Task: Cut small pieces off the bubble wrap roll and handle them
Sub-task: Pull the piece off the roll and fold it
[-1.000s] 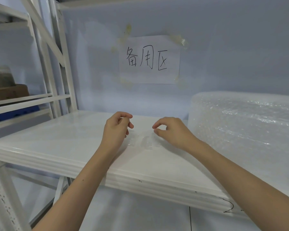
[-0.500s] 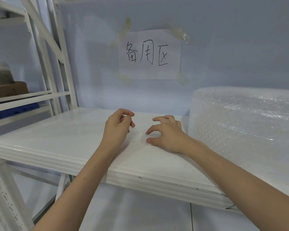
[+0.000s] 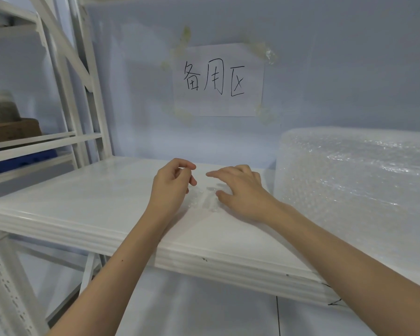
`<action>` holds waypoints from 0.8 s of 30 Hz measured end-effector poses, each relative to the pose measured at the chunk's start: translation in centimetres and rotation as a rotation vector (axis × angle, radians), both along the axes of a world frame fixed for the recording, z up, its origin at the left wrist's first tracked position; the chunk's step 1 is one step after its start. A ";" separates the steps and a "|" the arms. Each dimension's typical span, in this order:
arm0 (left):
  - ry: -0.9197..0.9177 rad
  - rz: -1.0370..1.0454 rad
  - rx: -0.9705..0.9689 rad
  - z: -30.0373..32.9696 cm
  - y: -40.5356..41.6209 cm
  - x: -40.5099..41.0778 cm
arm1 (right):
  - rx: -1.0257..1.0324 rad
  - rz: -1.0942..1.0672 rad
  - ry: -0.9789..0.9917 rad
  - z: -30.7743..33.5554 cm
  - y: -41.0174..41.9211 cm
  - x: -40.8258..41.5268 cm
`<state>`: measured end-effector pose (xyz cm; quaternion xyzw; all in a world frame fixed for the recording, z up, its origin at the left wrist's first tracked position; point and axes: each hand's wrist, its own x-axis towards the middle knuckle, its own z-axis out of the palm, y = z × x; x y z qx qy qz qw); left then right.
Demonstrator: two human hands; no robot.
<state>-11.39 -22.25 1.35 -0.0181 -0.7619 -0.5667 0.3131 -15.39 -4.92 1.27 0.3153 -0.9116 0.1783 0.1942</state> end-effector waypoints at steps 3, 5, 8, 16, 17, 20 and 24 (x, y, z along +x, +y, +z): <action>-0.005 0.002 0.000 0.0 0.1 0.0 | 0.114 -0.006 0.037 -0.3 -0.4 -0.2; -0.006 0.006 0.002 0.0 0.1 0.0 | 0.145 -0.003 0.075 -0.3 -0.7 -0.4; -0.004 0.005 0.008 0.0 0.0 0.0 | 0.144 0.015 0.116 -0.3 -0.9 -0.7; -0.003 -0.002 0.018 -0.1 -0.1 -0.1 | -0.100 0.029 0.117 1.1 0.1 -0.9; -0.002 -0.002 0.019 -0.1 -0.1 -0.1 | -0.157 0.047 0.091 1.3 0.3 -0.8; 0.004 -0.001 0.021 -0.1 0.0 0.0 | -0.368 0.109 -0.029 2.1 0.6 -0.2; -0.001 -0.010 0.010 0.1 0.2 0.3 | -0.649 0.157 -0.155 3.5 0.7 0.5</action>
